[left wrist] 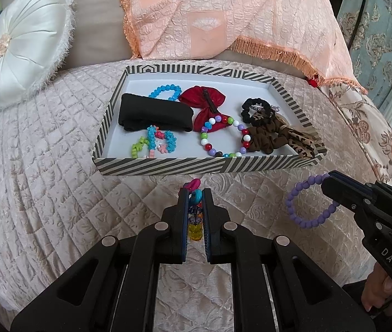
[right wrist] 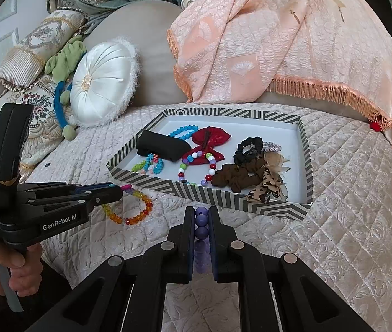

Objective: Organize jewelry
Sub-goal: 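Lift the orange bracelet with left while right lifts the lavender bracelet, then carry both bracelets into the tray and open both tools to release them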

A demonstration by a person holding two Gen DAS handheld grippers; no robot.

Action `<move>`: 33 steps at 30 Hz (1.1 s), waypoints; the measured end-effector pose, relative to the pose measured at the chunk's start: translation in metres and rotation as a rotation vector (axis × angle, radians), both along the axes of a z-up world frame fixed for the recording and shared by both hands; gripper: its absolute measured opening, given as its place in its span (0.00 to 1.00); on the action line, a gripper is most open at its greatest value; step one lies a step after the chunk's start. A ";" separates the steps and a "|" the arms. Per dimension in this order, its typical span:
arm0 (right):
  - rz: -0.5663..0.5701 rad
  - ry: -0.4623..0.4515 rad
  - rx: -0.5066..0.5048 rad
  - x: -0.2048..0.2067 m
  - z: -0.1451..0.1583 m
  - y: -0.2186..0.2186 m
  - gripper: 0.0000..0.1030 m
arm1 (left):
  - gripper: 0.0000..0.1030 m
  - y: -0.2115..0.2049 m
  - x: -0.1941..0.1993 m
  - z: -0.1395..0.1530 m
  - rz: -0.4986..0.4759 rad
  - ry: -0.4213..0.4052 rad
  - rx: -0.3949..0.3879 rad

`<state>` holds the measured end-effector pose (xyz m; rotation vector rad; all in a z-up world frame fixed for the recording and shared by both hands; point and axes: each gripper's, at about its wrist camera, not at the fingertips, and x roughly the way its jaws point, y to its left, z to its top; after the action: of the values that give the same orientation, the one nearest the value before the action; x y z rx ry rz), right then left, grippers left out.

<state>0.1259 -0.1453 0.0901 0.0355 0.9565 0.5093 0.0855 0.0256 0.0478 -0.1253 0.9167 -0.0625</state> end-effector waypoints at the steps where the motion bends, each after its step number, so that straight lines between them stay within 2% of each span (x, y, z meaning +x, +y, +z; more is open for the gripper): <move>1: 0.000 0.000 -0.001 0.000 0.000 0.000 0.08 | 0.07 0.000 0.000 0.000 0.000 0.000 0.001; 14: -0.002 -0.007 0.001 -0.001 0.002 -0.001 0.08 | 0.07 0.000 0.000 0.003 0.002 -0.008 0.004; 17: -0.001 -0.009 0.006 0.000 0.004 0.000 0.08 | 0.07 -0.001 0.000 0.010 -0.001 -0.023 0.018; 21: 0.005 -0.006 0.032 0.004 0.010 0.001 0.08 | 0.07 0.000 0.004 0.033 -0.011 -0.054 -0.003; 28: 0.002 -0.044 0.106 0.042 0.044 0.001 0.08 | 0.07 -0.003 0.036 0.081 -0.028 -0.126 0.010; 33: -0.030 -0.010 0.099 0.089 0.039 0.006 0.08 | 0.07 -0.002 0.083 0.086 -0.028 -0.122 -0.003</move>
<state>0.2152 -0.1396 0.1293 0.1368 0.9193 0.5282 0.1688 0.0233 0.1338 -0.1101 0.7971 -0.0961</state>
